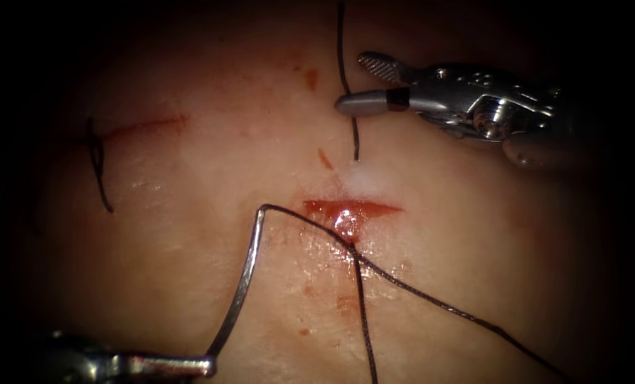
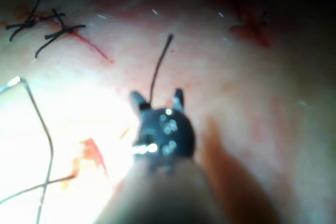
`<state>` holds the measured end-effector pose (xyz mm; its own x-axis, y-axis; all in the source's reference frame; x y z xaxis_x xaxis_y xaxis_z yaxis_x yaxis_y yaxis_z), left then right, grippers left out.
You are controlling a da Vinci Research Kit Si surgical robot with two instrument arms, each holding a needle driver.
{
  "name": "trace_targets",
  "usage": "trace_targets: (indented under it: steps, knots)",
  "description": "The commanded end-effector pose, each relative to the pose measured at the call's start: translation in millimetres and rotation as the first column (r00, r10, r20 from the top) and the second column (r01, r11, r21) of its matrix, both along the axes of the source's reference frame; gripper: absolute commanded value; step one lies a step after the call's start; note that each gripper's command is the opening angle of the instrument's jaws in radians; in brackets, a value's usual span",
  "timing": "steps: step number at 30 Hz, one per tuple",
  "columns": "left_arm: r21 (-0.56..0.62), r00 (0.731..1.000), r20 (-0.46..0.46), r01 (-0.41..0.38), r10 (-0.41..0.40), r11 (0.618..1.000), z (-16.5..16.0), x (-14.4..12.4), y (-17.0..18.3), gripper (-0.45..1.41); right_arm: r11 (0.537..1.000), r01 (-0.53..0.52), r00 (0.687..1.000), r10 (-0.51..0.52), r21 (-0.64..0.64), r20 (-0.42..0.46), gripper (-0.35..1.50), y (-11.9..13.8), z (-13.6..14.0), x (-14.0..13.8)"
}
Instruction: Wound Closure
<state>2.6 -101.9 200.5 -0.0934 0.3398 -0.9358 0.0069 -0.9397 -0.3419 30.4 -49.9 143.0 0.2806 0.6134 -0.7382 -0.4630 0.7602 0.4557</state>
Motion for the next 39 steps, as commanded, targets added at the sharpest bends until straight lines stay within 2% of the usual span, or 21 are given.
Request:
trace_targets:
  steps: [1, 2, 3, 4, 6, 7, 8, 11, 14, 15, 17, 20, 25, 26, 28, 29, 31, 32, 33, 36, 39]
  knots:
    - [0.006, 1.000, 0.004, -0.002, 0.002, 1.000, 0.5, -1.2, -0.5, -0.45, 1.000, 0.009, 1.000, -0.008, -0.022, 0.012, 1.31, 1.5, -1.5, -1.9]
    - [0.009, 1.000, 0.010, -0.004, 0.004, 1.000, 0.3, -2.2, -0.1, -0.45, 0.999, 0.016, 1.000, -0.016, -0.034, 0.018, 1.31, 2.1, -2.4, -3.2]
    - [0.013, 1.000, 0.017, -0.007, 0.007, 1.000, 0.2, -3.7, 0.4, -0.45, 0.998, 0.031, 0.999, -0.029, -0.061, 0.036, 1.33, 3.7, -4.6, -6.5]
    - [0.014, 1.000, 0.019, -0.006, 0.006, 1.000, 0.2, -4.8, 0.8, -0.45, 0.997, 0.025, 0.998, -0.021, -0.072, 0.052, 1.35, 4.4, -5.6, -8.1]
    - [0.015, 1.000, 0.023, -0.001, 0.001, 1.000, 0.9, -7.7, 1.8, -0.45, 0.994, -0.016, 0.992, 0.029, -0.109, 0.119, 1.45, 5.8, -8.2, -13.4]
    - [0.015, 1.000, 0.023, -0.001, 0.001, 1.000, 0.9, -7.7, 1.8, -0.45, 0.994, -0.016, 0.992, 0.029, -0.109, 0.119, 1.45, 5.8, -8.2, -13.4]
    - [0.014, 1.000, 0.025, 0.002, -0.002, 1.000, 1.7, -9.6, 2.6, -0.45, 0.992, -0.041, 0.988, 0.058, -0.118, 0.146, 1.45, 5.8, -9.3, -16.3]
    - [0.011, 1.000, 0.028, 0.011, -0.011, 1.000, 4.2, -13.9, 4.9, -0.45, 0.991, -0.065, 0.985, 0.082, -0.114, 0.149, 1.38, 5.1, -10.9, -21.4]
    - [0.007, 0.999, 0.039, 0.010, -0.010, 1.000, 6.6, -17.5, 7.0, -0.45, 0.988, -0.088, 0.978, 0.109, -0.124, 0.175, 1.33, 4.7, -11.3, -23.3]
    - [0.005, 0.999, 0.044, 0.008, -0.008, 1.000, 8.2, -19.9, 8.7, -0.45, 0.988, -0.098, 0.977, 0.119, -0.123, 0.178, 1.33, 4.7, -11.3, -23.8]
    - [0.003, 0.999, 0.045, 0.005, -0.005, 1.000, 9.9, -22.0, 10.5, -0.45, 0.987, -0.101, 0.977, 0.122, -0.125, 0.175, 1.33, 4.7, -11.1, -23.8]
    - [0.004, 0.998, 0.055, 0.004, -0.004, 1.000, 12.8, -24.4, 13.6, -0.45, 0.987, -0.101, 0.979, 0.121, -0.122, 0.165, 1.33, 4.5, -11.0, -23.0]
    - [0.033, 0.999, 0.042, 0.012, -0.014, 0.999, 16.0, -25.7, 15.4, -0.45, 0.991, -0.077, 0.987, 0.092, -0.111, 0.135, 1.33, 4.1, -10.6, -21.8]
    - [0.076, 0.999, 0.027, 0.016, -0.019, 0.997, 16.8, -25.6, 15.4, -0.33, 0.992, -0.072, 0.988, 0.086, -0.107, 0.128, 1.33, 4.0, -10.5, -21.4]
    - [0.107, 1.000, 0.010, 0.028, -0.030, 0.994, 17.3, -25.0, 15.3, 0.05, 0.992, -0.072, 0.988, 0.086, -0.108, 0.127, 1.33, 3.8, -10.4, -21.1]
    - [0.106, 1.000, 0.003, 0.031, -0.031, 0.994, 17.3, -24.5, 15.3, 0.09, 0.992, -0.071, 0.988, 0.084, -0.108, 0.126, 1.33, 3.8, -10.3, -21.0]
    - [0.166, 0.999, -0.001, 0.039, -0.040, 0.985, 17.3, -22.9, 15.5, 0.46, 0.991, -0.072, 0.988, 0.086, -0.109, 0.126, 1.33, 3.7, -10.2, -20.8]
    - [0.235, 0.998, -0.033, 0.065, -0.059, 0.970, 17.3, -22.0, 15.8, 0.98, 0.991, -0.073, 0.988, 0.087, -0.110, 0.127, 1.33, 3.7, -10.2, -20.6]
    - [0.256, 0.995, -0.058, 0.088, -0.076, 0.963, 17.3, -21.7, 15.9, 1.11, 0.991, -0.074, 0.988, 0.088, -0.110, 0.127, 1.33, 3.7, -10.2, -20.6]
    - [0.263, 0.985, -0.143, 0.130, -0.095, 0.956, 17.2, -20.4, 16.8, 1.36, 0.991, -0.075, 0.988, 0.089, -0.111, 0.128, 1.35, 3.5, -10.1, -20.4]
    - [0.276, 0.982, -0.154, 0.146, -0.106, 0.950, 16.7, -18.8, 17.4, 1.38, 0.991, -0.075, 0.988, 0.089, -0.111, 0.128, 1.35, 3.4, -10.1, -20.4]
